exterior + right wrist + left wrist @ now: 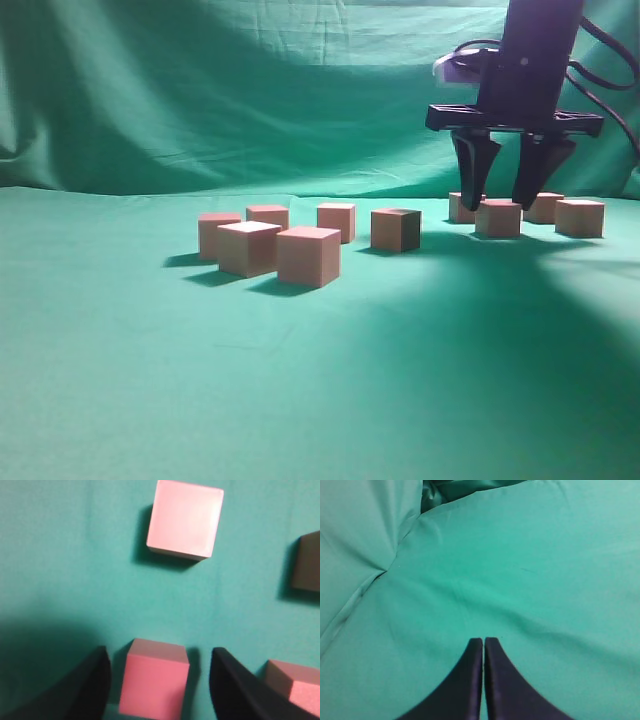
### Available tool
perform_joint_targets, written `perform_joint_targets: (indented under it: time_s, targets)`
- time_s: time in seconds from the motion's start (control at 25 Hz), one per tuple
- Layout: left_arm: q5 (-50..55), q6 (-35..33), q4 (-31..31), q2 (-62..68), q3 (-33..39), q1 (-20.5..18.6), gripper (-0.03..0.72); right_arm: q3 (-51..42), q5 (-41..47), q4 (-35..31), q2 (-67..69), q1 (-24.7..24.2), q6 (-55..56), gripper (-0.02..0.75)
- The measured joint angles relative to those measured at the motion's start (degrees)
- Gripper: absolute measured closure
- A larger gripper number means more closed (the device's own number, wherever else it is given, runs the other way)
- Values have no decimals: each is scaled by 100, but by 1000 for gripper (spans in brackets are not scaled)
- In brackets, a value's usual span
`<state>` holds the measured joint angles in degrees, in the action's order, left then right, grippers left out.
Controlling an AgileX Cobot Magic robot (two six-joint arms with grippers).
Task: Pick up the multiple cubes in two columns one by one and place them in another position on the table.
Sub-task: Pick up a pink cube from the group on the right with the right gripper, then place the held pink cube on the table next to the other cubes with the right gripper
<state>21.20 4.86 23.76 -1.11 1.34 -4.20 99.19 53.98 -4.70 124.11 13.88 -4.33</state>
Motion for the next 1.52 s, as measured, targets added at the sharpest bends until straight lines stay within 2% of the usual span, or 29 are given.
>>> perform_joint_targets:
  time_s: [0.12,0.16,0.48,0.64,0.76,0.92,1.04,1.24,1.52]
  targets:
    - [0,0,0,0,0,0,688,0,-28,0,49,0,0,467]
    - [0,0,0,0,0,0,688,9,-39,0,63,0,10,483]
    - [0,0,0,0,0,0,688,25,-13,0,63,0,10,470]
    - [0,0,0,0,0,0,688,260,477,0,35,0,10,470]
    - [0,0,0,0,0,0,688,396,895,-195,-310,0,10,470]
    - [0,0,0,0,0,0,688,127,941,-353,-1239,107,-78,470]
    - [0,0,0,0,0,0,688,-498,796,-390,-1941,337,-102,470]
    - [0,0,0,0,0,0,688,-1672,433,-403,-2774,1059,-147,470]
    - [0,0,0,0,0,0,688,-2732,-79,-422,-3028,2054,-620,470]
